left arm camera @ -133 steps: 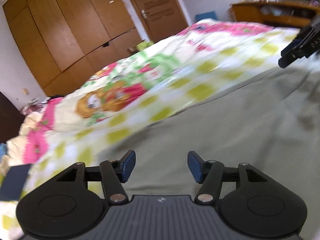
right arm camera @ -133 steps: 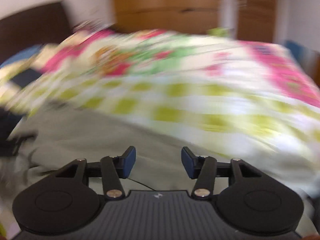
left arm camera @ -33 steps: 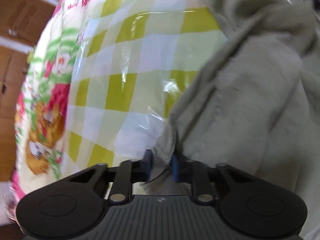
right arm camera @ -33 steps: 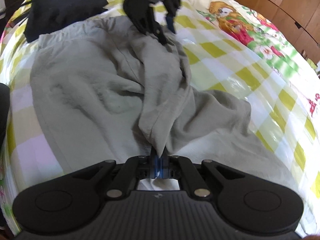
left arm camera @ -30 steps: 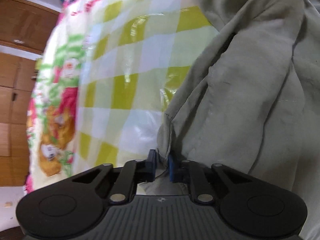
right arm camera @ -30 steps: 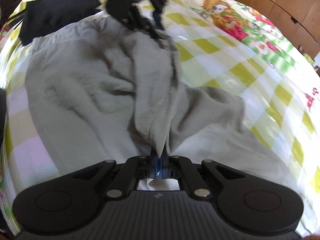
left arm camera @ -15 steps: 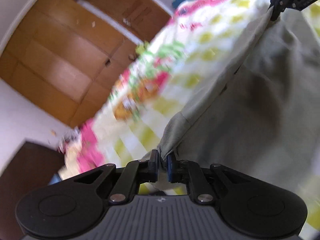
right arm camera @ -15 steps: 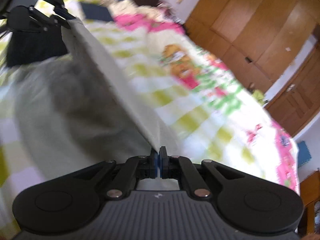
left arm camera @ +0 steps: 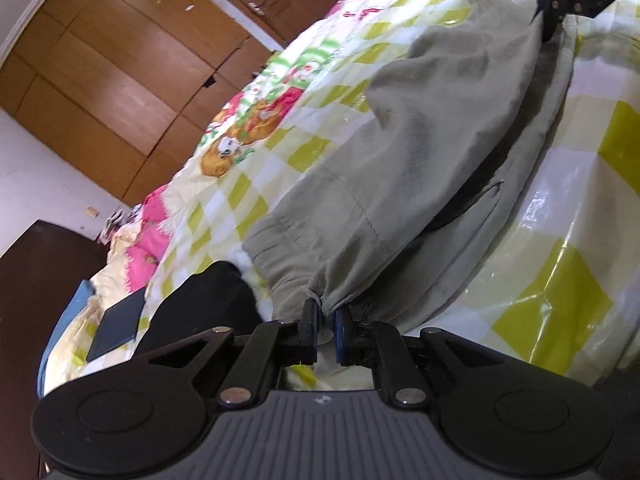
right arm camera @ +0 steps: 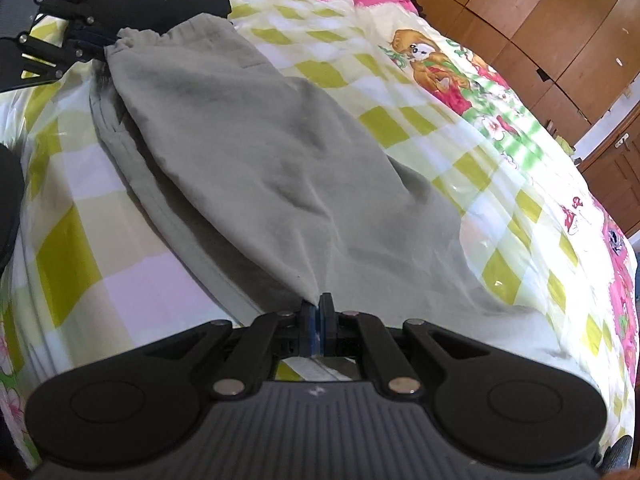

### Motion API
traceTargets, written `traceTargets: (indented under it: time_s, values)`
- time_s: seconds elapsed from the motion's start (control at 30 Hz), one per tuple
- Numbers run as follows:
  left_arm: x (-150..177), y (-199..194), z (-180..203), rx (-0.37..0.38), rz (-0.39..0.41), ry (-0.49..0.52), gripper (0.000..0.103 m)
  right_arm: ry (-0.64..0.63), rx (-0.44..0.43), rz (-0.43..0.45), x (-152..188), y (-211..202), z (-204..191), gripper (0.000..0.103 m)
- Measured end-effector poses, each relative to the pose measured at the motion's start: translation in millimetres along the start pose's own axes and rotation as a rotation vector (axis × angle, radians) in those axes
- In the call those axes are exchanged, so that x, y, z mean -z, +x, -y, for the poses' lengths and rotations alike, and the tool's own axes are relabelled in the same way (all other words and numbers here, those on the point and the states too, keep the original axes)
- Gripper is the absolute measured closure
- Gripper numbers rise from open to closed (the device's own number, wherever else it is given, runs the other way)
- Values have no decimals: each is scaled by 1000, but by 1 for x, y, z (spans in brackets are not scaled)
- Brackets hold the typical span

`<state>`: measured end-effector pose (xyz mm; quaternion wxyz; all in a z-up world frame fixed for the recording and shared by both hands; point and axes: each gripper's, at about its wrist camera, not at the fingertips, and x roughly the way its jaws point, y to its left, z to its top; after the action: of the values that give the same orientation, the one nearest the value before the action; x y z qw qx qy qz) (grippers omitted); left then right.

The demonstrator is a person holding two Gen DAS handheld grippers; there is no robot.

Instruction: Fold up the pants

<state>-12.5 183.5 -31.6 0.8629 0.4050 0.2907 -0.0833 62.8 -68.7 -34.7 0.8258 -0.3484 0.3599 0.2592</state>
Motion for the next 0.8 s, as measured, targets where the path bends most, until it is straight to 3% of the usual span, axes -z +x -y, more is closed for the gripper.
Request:
traceTargets:
  time_s: [0.17,0.37,0.53,0.63,0.7,0.8]
  values:
    - [9,-7,7,-21,-9,18,77,-13,-2,-2,7,-6,-10,102]
    - [17,-12,16,19,-51,30,76,-35,-9,-10,14,-1,-23,99]
    - [10,-27,11,-42,-2,52,75,-41,-12,-1,13,-4,-24,98]
    - [1,-25,10,-40,43,106,66,-49,-17,2,12,-5,-27,96]
    - [1,-16,15,-21,50,171,53,-57,-17,1,13,-4,-29,95]
    - [1,-2,21,15,34,242,50,-58,-25,-6,12,-2,-29,94]
